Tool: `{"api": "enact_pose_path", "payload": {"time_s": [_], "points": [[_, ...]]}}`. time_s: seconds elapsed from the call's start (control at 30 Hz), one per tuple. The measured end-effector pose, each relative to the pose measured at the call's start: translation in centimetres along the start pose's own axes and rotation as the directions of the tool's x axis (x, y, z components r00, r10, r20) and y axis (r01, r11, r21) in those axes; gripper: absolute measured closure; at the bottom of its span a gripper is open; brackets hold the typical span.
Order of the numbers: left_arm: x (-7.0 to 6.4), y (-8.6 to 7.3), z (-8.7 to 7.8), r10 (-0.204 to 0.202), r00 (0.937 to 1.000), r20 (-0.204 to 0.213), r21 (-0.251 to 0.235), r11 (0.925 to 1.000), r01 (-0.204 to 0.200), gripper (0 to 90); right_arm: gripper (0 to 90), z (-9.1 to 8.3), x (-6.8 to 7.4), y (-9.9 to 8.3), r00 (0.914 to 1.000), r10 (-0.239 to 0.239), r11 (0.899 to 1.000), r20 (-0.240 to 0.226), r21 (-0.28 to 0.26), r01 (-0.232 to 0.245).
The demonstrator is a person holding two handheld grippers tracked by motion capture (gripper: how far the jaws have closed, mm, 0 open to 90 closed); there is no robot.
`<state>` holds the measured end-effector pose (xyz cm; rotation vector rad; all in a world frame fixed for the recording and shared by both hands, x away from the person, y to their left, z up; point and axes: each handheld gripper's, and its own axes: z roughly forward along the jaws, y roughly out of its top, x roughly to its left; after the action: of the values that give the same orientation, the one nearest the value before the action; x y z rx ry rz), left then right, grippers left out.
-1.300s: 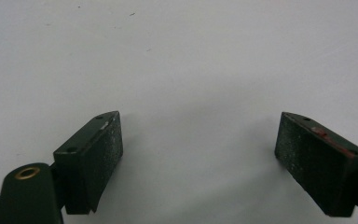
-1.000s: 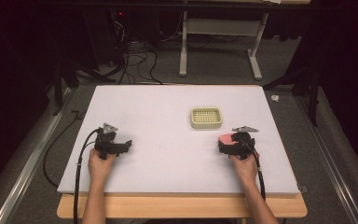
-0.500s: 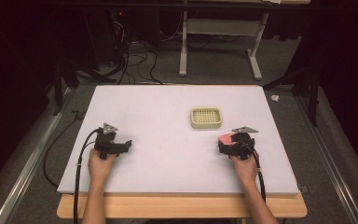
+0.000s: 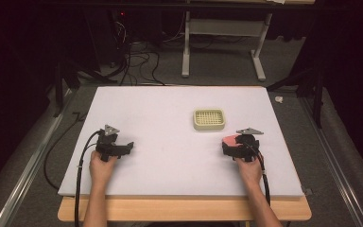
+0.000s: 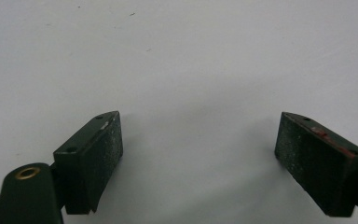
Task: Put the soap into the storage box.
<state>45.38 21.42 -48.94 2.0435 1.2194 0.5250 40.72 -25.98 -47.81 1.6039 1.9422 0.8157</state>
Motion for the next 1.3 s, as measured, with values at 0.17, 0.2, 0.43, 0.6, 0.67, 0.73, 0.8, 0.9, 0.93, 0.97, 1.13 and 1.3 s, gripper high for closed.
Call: {"api": "enact_pose_path", "payload": {"time_s": [0.17, 0.2, 0.43, 0.6, 0.67, 0.73, 0.8, 0.9, 0.93, 0.97, 1.13, 1.3], "points": [[0.0, 0.0, 0.0, 0.0, 1.0, 0.0, 0.0, 1.0, 0.0, 15.5, 13.7, -0.7, 0.0, 0.3, 1.0, 0.003, 1.0, -0.005, -0.029, -0.003], [0.0, 0.0, 0.0, 0.0, 1.0, 0.0, 0.0, 1.0, 0.0, 15.5, 13.7, -0.8, -0.1, 0.4, 0.9999, 0.002, 0.999, -0.011, -0.032, -0.002], [0.0, 0.0, 0.0, 0.0, 1.0, 0.0, 0.0, 1.0, 0.0, 15.5, 13.8, -1.3, -0.1, 0.8, 0.9981, 0.018, 0.999, -0.06, -0.048, -0.021], [0.0, 0.0, 0.0, 0.0, 1.0, 0.0, 0.0, 1.0, 0.0, 15.5, 13.8, -1.6, 0.1, 1.1, 0.9973, 0.01, 0.999, -0.073, -0.048, -0.014], [0.0, 0.0, 0.0, 0.0, 1.0, 0.0, 0.0, 1.0, 0.0, 15.5, 13.8, -1.7, 0.2, 1.3, 0.9965, 0.004, 0.998, -0.084, -0.055, -0.009], [0.0, 0.0, 0.0, 0.0, 1.0, 0.0, 0.0, 1.0, 0.0, 15.5, 13.8, -1.9, 0.3, 1.5, 0.9953, 0.003, 0.998, -0.097, -0.058, -0.009], [0.0, 0.0, 0.0, 0.0, 1.0, 0.0, 0.0, 1.0, 0.0, 15.5, 13.8, -2.1, 0.4, 1.7, 0.9945, -0.004, 0.998, -0.105, -0.063, -0.003], [0.0, 0.0, 0.0, 0.0, 1.0, 0.0, 0.0, 1.0, 0.0, 15.5, 13.8, -2.3, 0.7, 2.0, 0.9931, -0.011, 0.998, -0.117, -0.068, 0.003], [0.0, 0.0, 0.0, 0.0, 1.0, 0.0, 0.001, 1.0, 0.0, 15.5, 13.8, -2.4, 0.8, 2.1, 0.9927, -0.013, 0.998, -0.12, -0.068, 0.004], [0.0, 0.0, 0.0, 0.0, 1.0, 0.0, 0.001, 1.0, 0.0, 15.5, 13.8, -2.4, 0.9, 2.2, 0.9923, -0.017, 0.997, -0.123, -0.071, 0.009], [0.0, 0.0, 0.0, 0.0, 1.0, 0.0, 0.001, 1.0, 0.0, 15.5, 13.8, -2.6, 1.4, 3.1, 0.9894, -0.033, 0.997, -0.141, -0.079, 0.022], [0.0, 0.0, 0.0, 0.0, 1.0, 0.001, 0.0, 1.0, 0.0, 15.5, 13.8, -2.6, 1.5, 3.8, 0.9814, -0.03, 0.997, -0.19, -0.082, 0.015]]}}
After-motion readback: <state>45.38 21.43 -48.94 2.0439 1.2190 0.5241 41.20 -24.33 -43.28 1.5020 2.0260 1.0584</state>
